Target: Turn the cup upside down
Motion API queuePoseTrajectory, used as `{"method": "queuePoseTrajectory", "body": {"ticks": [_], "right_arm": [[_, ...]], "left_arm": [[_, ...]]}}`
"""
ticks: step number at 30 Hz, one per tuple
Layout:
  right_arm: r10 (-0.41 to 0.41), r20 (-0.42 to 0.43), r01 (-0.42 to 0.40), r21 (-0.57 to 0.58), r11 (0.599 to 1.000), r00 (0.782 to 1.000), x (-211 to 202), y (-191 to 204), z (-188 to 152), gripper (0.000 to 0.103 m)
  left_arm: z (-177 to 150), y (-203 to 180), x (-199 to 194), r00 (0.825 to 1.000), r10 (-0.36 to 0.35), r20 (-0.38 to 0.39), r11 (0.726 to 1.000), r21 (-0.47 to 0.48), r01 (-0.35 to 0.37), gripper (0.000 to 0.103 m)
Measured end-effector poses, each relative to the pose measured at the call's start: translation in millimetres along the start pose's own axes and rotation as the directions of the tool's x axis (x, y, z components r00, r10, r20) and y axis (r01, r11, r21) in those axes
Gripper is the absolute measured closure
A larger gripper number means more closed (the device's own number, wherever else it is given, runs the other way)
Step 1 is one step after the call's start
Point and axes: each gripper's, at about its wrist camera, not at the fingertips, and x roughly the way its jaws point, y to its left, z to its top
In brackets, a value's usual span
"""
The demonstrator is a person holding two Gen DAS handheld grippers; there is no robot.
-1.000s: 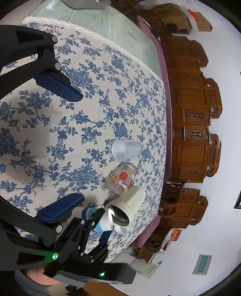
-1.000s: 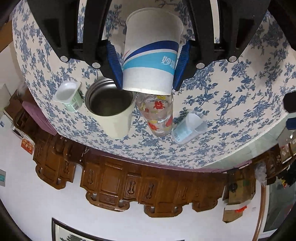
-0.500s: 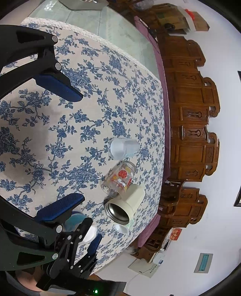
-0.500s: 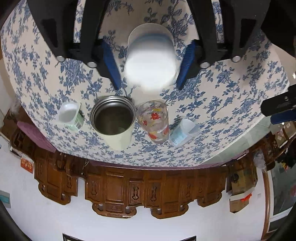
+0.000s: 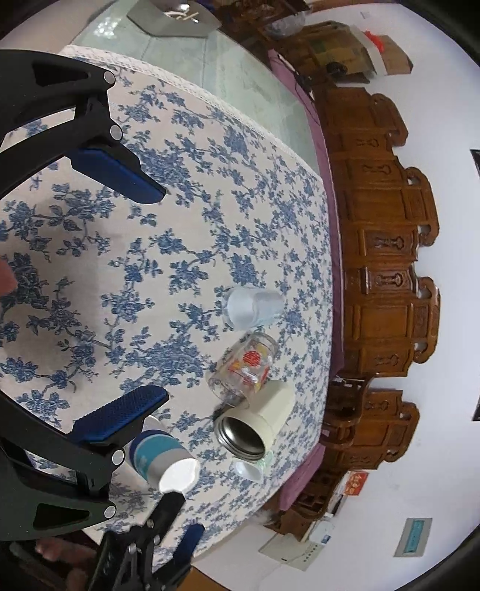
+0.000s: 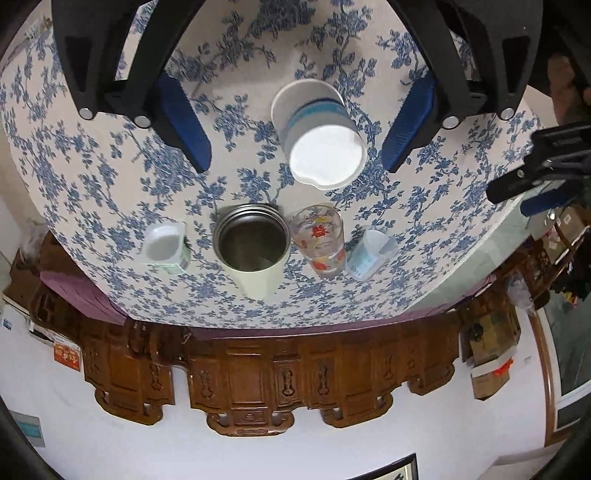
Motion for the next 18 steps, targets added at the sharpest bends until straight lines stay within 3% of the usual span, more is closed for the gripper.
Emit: {"method": "queuePoseTrajectory", "body": {"ticks": [18], "right_arm": [[0.000, 0.007, 0.000, 0.027, 1.000, 1.000, -44, -24, -19, 0.005]], "left_arm": [[-26, -36, -32, 0.999, 0.015, -0.030, 0.999, 0.031, -0.014, 0.008]]}}
